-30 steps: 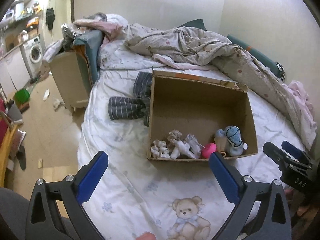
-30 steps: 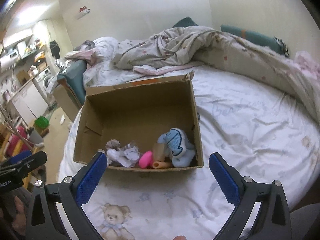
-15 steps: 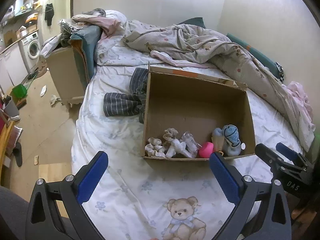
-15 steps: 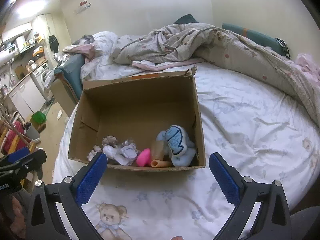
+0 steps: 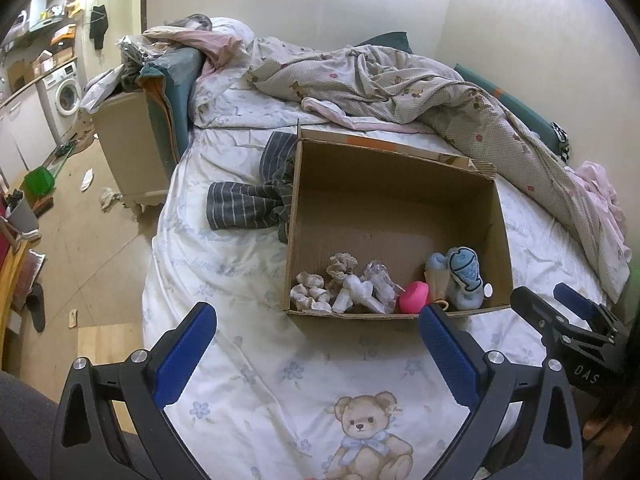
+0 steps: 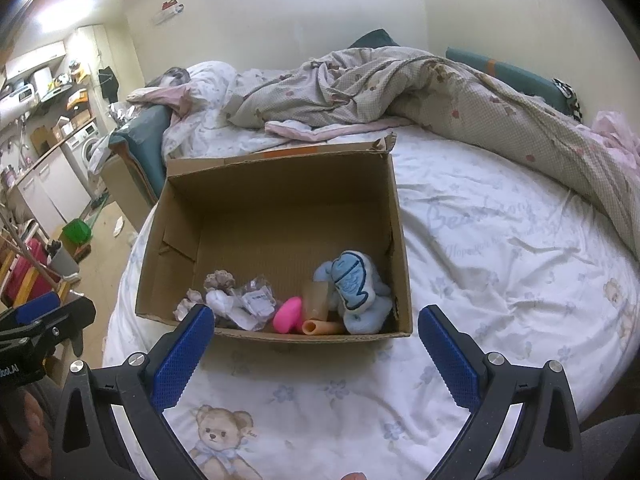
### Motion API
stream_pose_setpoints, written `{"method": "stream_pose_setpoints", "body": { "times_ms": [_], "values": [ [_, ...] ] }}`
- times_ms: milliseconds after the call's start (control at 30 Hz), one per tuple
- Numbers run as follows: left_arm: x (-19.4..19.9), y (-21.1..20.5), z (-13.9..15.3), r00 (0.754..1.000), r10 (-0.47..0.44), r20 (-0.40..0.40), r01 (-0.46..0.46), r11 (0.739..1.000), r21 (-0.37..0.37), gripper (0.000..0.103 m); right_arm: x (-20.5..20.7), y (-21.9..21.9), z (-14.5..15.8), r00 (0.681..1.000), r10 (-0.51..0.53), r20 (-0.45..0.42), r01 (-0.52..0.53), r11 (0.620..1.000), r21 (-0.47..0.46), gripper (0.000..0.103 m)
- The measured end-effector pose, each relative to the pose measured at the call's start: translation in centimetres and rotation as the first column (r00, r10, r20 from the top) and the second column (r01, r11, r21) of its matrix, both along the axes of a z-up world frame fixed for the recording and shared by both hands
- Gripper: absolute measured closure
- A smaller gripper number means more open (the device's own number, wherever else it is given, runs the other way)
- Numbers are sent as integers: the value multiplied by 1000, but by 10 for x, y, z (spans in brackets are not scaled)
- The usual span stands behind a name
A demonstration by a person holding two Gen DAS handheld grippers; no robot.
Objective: Organize soft objects
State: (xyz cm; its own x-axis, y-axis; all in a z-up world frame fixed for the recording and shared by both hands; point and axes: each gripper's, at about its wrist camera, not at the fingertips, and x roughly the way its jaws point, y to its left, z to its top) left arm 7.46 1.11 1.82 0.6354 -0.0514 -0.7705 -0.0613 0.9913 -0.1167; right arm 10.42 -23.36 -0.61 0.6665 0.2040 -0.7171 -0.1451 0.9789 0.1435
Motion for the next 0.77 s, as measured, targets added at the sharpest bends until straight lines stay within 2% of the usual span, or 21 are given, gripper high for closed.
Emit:
{"method": "stream_pose_setpoints", "body": {
  "times_ms": [633, 767],
  "values": [
    [-2, 2, -1, 1000, 15, 2, -15, 1000, -4, 2, 0, 2, 2, 1000, 15, 9, -15, 1000, -17, 0],
    [-2, 0, -4, 1000, 16, -10, -16, 1000, 14, 2, 1, 3, 2, 1000, 21, 10, -20, 1000, -20, 0]
  ]
}}
